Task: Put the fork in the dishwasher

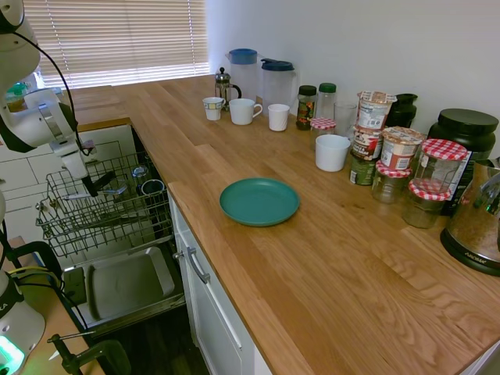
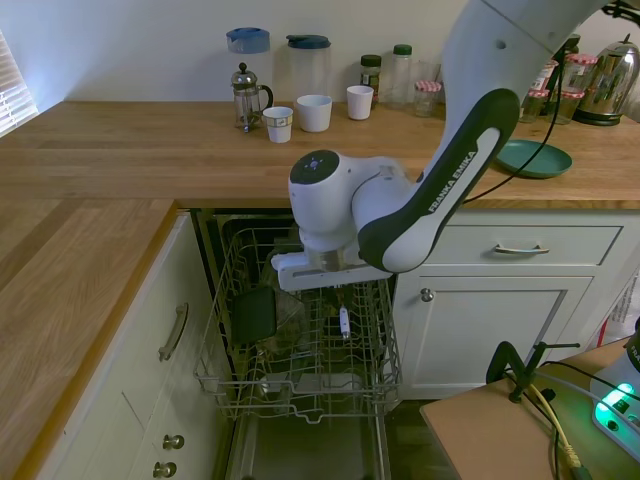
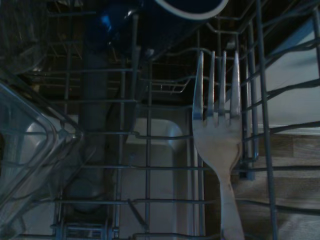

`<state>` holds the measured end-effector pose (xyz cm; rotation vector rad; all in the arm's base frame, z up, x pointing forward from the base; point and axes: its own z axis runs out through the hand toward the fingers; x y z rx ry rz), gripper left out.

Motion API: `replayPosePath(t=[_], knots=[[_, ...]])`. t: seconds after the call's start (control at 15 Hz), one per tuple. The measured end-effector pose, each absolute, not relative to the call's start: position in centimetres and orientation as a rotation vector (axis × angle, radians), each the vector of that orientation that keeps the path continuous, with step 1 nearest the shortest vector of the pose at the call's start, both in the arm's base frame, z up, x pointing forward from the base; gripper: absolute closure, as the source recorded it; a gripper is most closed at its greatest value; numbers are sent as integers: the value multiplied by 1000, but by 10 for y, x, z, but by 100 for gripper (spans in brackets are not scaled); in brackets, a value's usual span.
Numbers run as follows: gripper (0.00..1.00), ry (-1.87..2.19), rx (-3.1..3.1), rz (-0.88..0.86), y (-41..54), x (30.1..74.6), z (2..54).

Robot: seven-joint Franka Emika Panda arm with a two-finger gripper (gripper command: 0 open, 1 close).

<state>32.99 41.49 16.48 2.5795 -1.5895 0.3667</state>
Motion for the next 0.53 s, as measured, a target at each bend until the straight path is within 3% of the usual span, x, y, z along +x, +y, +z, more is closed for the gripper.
replayPosePath(t=[0.47, 0.53], knots=[[100, -1612, 2554, 339, 417, 340, 103], [0, -1612, 2552, 334, 416, 341, 96]])
